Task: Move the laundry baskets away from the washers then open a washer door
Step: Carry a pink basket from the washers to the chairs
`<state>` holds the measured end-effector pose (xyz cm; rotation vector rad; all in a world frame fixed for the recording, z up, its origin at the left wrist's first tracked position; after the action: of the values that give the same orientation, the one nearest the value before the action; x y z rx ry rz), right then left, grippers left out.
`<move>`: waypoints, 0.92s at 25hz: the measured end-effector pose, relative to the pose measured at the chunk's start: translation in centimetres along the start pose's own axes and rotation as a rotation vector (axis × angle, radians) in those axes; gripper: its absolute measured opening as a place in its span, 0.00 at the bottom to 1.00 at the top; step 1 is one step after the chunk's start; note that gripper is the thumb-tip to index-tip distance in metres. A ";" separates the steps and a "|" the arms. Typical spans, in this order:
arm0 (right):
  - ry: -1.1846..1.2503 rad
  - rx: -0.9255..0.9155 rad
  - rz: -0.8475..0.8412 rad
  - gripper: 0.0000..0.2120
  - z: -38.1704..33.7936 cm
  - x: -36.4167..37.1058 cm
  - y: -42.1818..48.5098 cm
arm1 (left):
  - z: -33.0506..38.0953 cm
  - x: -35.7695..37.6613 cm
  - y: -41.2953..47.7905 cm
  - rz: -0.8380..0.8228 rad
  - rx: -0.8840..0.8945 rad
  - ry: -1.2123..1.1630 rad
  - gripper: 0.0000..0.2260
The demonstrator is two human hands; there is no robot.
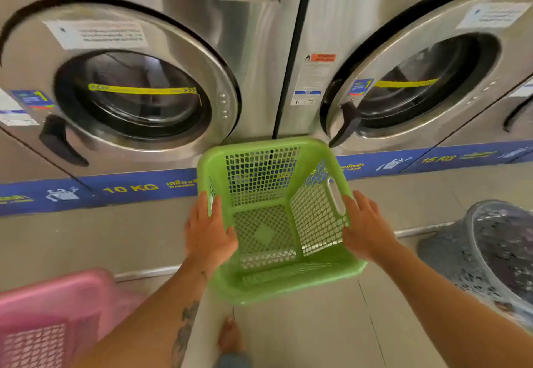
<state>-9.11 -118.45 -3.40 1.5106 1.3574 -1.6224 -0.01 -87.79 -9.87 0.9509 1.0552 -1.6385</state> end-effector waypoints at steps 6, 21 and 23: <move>0.000 -0.026 0.071 0.39 2.7 4.5 8.1 | -1.1 5.9 1.4 0.041 -0.112 0.007 0.44; -0.013 -0.119 0.172 0.44 5.6 10.4 7.0 | -2.5 8.0 -1.6 0.283 -0.088 0.047 0.38; -0.018 -0.144 0.148 0.45 5.8 11.0 4.2 | -2.9 8.4 -4.7 0.282 -0.068 0.039 0.39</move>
<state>-10.21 -122.53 -15.81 1.4715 1.2914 -1.4129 -6.43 -86.64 -17.53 1.0385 0.9488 -1.3498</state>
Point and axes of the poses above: each hand's wrist, its own y-axis towards the middle knuckle, its own x-axis out of the palm, z = x × y, the point moved 4 cm from there along y, towards the middle knuckle, and after that the axes turned 3 degrees about x, right-handed, at the moved point
